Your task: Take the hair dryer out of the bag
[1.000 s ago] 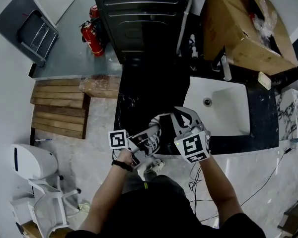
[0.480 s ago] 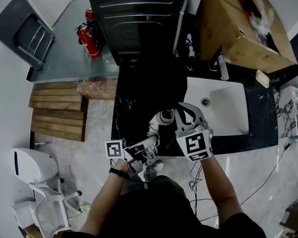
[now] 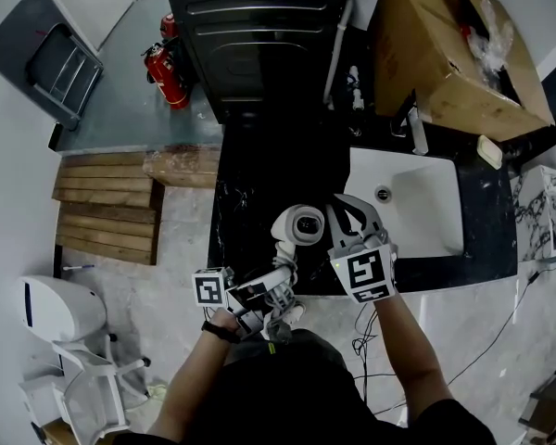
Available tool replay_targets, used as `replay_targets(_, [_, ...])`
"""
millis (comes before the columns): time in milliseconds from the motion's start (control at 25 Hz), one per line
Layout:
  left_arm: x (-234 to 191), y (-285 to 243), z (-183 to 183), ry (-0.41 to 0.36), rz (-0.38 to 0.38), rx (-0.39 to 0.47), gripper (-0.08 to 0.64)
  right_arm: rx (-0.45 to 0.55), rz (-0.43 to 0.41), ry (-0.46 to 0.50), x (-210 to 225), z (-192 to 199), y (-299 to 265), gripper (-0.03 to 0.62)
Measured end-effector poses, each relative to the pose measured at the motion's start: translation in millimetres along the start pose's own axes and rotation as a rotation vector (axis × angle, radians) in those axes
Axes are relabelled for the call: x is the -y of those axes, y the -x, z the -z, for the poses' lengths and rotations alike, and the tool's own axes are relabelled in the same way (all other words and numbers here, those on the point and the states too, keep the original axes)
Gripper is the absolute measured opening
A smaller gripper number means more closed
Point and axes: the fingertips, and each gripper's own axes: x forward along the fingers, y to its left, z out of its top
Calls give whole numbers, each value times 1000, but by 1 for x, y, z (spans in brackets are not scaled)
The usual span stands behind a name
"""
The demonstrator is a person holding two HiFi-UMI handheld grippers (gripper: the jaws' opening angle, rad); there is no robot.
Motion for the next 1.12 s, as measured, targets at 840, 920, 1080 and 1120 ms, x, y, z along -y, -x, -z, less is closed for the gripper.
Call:
replay_targets(840, [61,-29,-4,-125,155,-86,229,-88,-8,-4,-31,24,21,17])
replay_targets(920, [56,-32,-4,-130,129,-112,229,-82,-6,-12,-33,24,23,17])
replay_targets(1080, [50,-38,-10,-141,111,-127,227,-81,6,-57,-36,26,28,17])
replay_targets(1120, [52,-40,-12,-151,126,-123,227,-84,8,-65,-36,28,30,17])
